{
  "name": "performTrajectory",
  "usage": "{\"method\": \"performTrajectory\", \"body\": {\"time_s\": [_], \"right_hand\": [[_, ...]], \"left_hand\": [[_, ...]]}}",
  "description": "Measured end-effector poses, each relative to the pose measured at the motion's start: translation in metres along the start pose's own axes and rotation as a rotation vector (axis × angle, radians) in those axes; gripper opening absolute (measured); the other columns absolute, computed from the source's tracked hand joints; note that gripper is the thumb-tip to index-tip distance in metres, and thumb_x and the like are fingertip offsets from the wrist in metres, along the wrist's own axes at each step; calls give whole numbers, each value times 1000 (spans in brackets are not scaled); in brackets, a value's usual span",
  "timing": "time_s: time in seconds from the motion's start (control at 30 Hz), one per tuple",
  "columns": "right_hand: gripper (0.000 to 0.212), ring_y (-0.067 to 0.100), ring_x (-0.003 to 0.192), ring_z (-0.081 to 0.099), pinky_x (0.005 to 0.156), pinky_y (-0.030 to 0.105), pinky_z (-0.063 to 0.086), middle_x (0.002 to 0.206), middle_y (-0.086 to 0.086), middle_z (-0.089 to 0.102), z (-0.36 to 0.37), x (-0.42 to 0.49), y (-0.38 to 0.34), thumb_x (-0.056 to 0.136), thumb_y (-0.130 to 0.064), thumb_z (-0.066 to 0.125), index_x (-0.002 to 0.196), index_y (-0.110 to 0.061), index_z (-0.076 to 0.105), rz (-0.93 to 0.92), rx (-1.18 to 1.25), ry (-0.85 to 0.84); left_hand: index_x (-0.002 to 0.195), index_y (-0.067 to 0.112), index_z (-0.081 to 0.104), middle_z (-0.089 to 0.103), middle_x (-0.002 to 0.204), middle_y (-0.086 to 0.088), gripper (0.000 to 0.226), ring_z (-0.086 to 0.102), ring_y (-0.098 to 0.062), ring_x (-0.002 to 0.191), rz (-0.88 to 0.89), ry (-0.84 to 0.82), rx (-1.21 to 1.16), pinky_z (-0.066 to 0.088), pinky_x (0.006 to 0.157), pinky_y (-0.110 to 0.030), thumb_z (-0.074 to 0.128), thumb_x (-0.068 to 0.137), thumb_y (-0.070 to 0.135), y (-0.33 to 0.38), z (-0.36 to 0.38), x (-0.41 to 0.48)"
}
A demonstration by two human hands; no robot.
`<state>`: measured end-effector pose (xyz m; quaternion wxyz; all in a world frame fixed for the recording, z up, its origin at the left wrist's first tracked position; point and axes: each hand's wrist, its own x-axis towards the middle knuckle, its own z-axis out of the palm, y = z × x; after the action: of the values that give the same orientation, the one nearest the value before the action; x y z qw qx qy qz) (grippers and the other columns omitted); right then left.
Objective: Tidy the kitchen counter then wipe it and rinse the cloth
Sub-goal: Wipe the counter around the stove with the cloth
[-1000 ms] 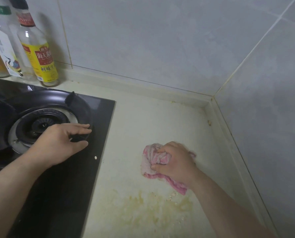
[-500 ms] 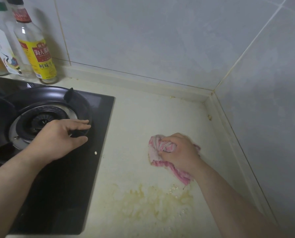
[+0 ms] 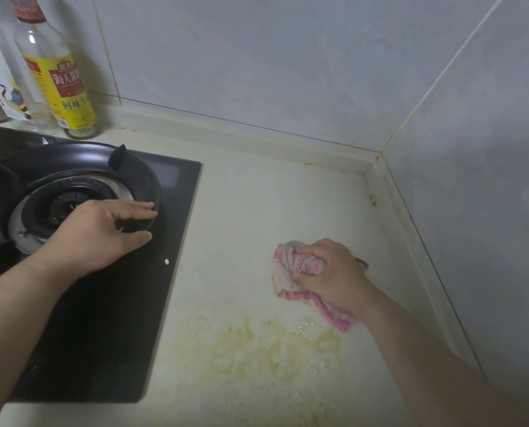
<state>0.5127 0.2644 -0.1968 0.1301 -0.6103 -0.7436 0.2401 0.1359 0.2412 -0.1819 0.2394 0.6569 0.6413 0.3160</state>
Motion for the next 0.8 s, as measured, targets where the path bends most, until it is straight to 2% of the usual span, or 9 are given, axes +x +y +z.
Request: {"method": "performTrajectory", "body": {"time_s": [0.13,0.27,0.47,0.6,0.7,0.8], "right_hand": [[47,8,103,52,96,31,42,99,-26,50,3,-25,7,64,-46,77,109,-36,67,-17,24,-16],[44,6,104,51,95,29,40,100,-26,51,4,-28,12,66,-45,79,107,-40,66,-18,54,-30],[43,9,104,53,90,25,38,101,-20,53,-6,-5,14,73,-32,81,114,-32,67,38,93,-24],[45,10,109,54,95,28,39,109,-13,57,-10,7,17,74,-33,80,118,-31,66,45,102,-36],[45,9,108,52,96,28,38,105,-15,54,-9,2,17,74,-33,80,117,-30,66,41,111,-21],[46,11,109,53,97,32,40,106,-13,54,-7,-6,15,73,-36,80,116,-31,66,38,92,-25]], "left_hand": [[88,48,64,50,90,56,43,48,28,94,-9,6,-16,31,80,9,80,72,11,0,0,1],[87,48,65,50,89,57,42,54,10,103,-12,4,-5,34,82,5,80,72,12,1,0,0],[85,49,64,48,84,58,44,53,20,95,6,21,6,26,79,12,79,72,10,2,1,-1],[75,55,66,53,87,54,46,59,3,100,-18,21,6,32,82,7,80,72,11,-2,2,0],[75,62,64,53,87,54,52,58,6,99,-26,17,33,33,84,5,80,71,12,0,0,0],[80,51,65,58,89,45,43,53,22,92,-41,26,51,27,80,12,79,72,11,3,0,-2]]}}
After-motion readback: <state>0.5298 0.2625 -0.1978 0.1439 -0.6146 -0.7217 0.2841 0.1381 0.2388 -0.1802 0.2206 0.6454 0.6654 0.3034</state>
